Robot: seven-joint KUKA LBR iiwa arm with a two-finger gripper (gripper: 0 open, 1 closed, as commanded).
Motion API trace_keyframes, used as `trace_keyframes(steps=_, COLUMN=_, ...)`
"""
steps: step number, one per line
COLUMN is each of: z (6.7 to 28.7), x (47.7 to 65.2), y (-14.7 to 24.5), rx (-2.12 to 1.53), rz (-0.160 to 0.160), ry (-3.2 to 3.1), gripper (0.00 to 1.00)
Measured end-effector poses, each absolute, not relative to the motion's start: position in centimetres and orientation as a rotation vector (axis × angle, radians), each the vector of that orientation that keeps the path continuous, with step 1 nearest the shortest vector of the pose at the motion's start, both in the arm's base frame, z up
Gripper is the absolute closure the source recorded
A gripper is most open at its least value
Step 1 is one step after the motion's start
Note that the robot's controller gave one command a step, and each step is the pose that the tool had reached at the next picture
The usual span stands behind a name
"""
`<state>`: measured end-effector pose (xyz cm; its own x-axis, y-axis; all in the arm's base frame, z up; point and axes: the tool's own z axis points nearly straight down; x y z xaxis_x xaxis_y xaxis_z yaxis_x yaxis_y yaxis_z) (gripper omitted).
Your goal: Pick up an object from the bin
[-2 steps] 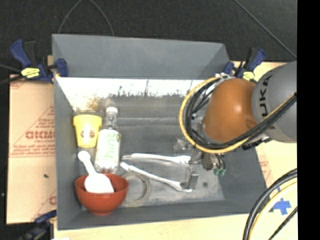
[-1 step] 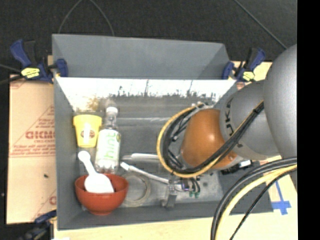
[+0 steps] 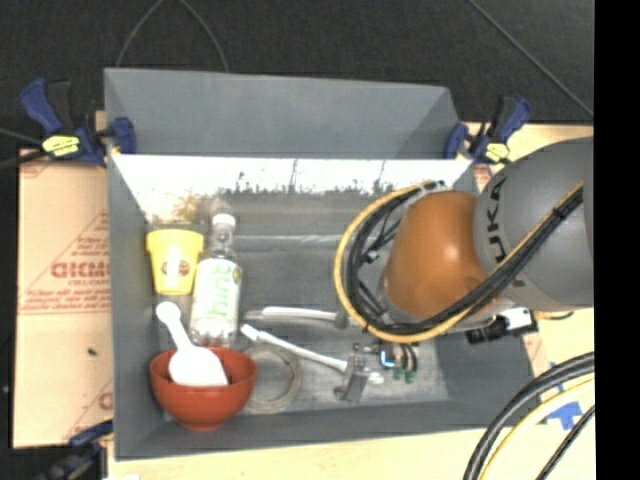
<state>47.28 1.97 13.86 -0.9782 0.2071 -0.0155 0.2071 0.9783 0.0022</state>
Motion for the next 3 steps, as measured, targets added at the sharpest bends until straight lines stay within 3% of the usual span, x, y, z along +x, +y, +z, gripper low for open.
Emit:
trace_keyframes(steps=1, z=10.0, x=48.7, y=5.8, rx=0.014, rz=0.001, ry=3.137, gripper=0.0)
trace_keyframes(steps=2, z=7.0, x=47.5, y=3.2, rx=0.393, rz=0.001, ry=3.098, gripper=0.0)
trace_keyframes(steps=3, z=7.1, x=52.7, y=7.7, rx=0.129, rz=0.001, ry=3.128, gripper=1.0)
